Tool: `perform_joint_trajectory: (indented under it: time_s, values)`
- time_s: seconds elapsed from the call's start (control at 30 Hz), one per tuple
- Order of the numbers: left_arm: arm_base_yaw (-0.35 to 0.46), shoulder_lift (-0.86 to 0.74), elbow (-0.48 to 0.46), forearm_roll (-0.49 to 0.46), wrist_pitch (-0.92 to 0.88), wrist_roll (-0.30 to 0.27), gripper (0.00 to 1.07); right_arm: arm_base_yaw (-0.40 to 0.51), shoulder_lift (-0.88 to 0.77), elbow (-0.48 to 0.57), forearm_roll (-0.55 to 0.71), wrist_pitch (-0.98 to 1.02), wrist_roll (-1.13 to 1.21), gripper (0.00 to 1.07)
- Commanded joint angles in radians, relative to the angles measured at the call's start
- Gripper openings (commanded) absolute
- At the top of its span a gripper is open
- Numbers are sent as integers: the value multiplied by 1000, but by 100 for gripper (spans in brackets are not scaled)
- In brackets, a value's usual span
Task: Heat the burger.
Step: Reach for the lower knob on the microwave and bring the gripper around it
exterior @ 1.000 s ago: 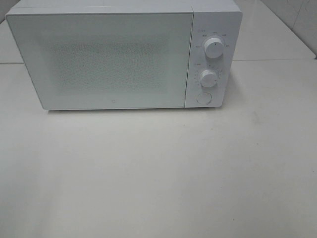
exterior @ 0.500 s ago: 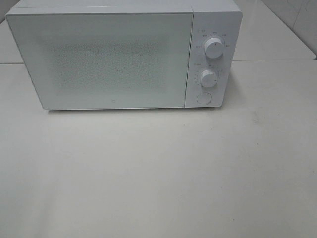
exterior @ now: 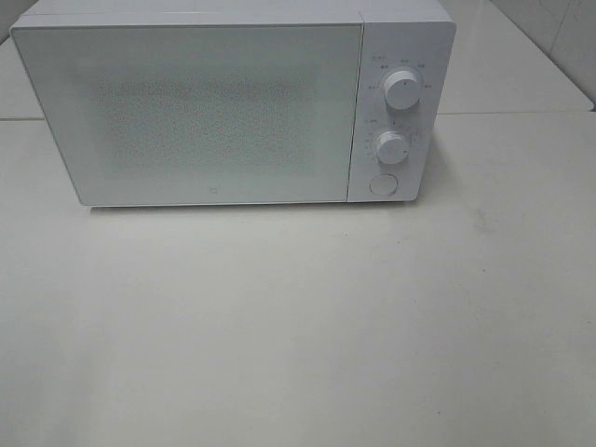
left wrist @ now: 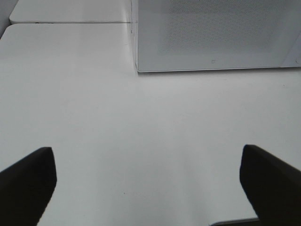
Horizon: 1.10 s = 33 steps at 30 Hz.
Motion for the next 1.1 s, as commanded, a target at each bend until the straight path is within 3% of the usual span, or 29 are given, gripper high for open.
perform_joint_trajectory:
  time_s: [0.03, 0.6, 1.1]
  values:
    - [8, -24, 2, -7, -12, -6, 98, -6, -27, 3, -1, -15, 13, 74]
    - [8, -24, 2, -7, -12, -6, 98, -4, -4, -16, -1, -26, 13, 74]
    - [8, -24, 2, -7, -12, -6, 98, -4, 228, 2, -1, -381, 13, 74]
